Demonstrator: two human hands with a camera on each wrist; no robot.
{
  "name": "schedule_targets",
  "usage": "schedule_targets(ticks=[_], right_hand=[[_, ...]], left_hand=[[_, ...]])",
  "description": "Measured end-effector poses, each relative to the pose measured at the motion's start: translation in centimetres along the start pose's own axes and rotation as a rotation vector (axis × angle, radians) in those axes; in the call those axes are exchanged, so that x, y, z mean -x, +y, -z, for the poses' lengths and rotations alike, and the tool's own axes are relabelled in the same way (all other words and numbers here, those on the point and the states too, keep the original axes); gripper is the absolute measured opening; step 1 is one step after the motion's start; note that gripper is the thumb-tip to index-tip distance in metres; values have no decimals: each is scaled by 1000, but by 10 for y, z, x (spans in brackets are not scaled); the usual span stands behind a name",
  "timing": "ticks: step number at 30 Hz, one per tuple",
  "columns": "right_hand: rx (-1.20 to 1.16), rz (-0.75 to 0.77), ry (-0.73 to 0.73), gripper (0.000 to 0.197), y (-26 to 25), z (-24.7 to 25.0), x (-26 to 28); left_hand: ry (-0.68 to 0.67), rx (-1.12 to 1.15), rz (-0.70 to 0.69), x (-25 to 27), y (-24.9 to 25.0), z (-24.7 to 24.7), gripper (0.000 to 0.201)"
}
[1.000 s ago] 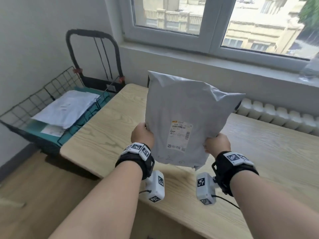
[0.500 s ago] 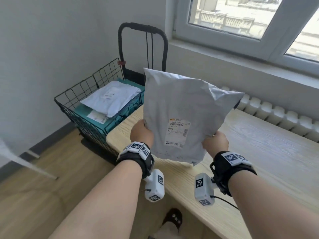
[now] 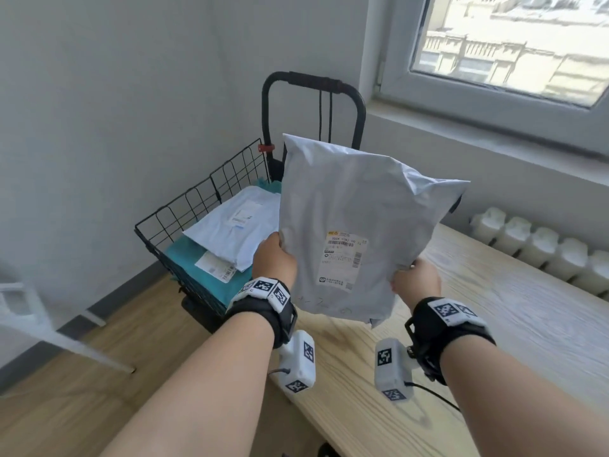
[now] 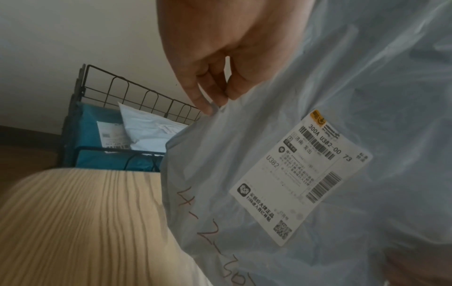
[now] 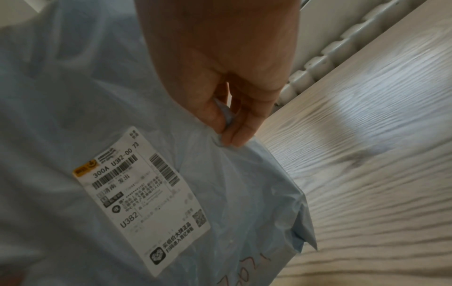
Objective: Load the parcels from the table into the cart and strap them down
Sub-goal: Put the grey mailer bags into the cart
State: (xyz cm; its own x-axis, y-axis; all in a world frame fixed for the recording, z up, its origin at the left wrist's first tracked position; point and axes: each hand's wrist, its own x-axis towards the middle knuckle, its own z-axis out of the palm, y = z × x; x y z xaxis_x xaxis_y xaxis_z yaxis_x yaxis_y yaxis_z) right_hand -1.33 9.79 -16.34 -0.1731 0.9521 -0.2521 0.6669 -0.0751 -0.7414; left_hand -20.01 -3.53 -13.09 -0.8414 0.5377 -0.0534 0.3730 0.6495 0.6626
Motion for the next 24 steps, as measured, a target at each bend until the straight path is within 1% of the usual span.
schedule_targets(ticks=[3, 6, 11, 13, 15, 17, 20, 22, 23, 24], right_hand=[[-45, 10, -19, 16, -15, -18, -15], [-75, 22, -72, 18, -27, -39, -26], [-84, 17, -150, 16, -57, -69, -27], [-100, 22, -168, 19, -69, -83, -31], [-106, 28, -169, 17, -81, -98, -34], [-114, 29, -157, 15, -92, -116, -36], [-119, 17, -128, 13, -110, -150, -39], [-102, 17, -107, 21, -131, -171, -32], [-93, 7, -101, 20, -141, -183, -29], [-87, -9, -94, 14, -152, -196, -25]], left_hand=[[47, 1, 17, -23, -8, 3, 29], [97, -17, 53, -42, -20, 11, 25], [99, -25, 66, -76, -40, 32, 21], [109, -8, 86, -90, -47, 41, 24], [129, 19, 109, -105, -55, 50, 26], [142, 26, 125, -122, -65, 59, 19], [111, 11, 111, -158, -88, 75, 15], [75, 17, 88, -184, -108, 86, 14], [58, 18, 73, -198, -118, 93, 13], [42, 17, 58, -213, -128, 101, 11]])
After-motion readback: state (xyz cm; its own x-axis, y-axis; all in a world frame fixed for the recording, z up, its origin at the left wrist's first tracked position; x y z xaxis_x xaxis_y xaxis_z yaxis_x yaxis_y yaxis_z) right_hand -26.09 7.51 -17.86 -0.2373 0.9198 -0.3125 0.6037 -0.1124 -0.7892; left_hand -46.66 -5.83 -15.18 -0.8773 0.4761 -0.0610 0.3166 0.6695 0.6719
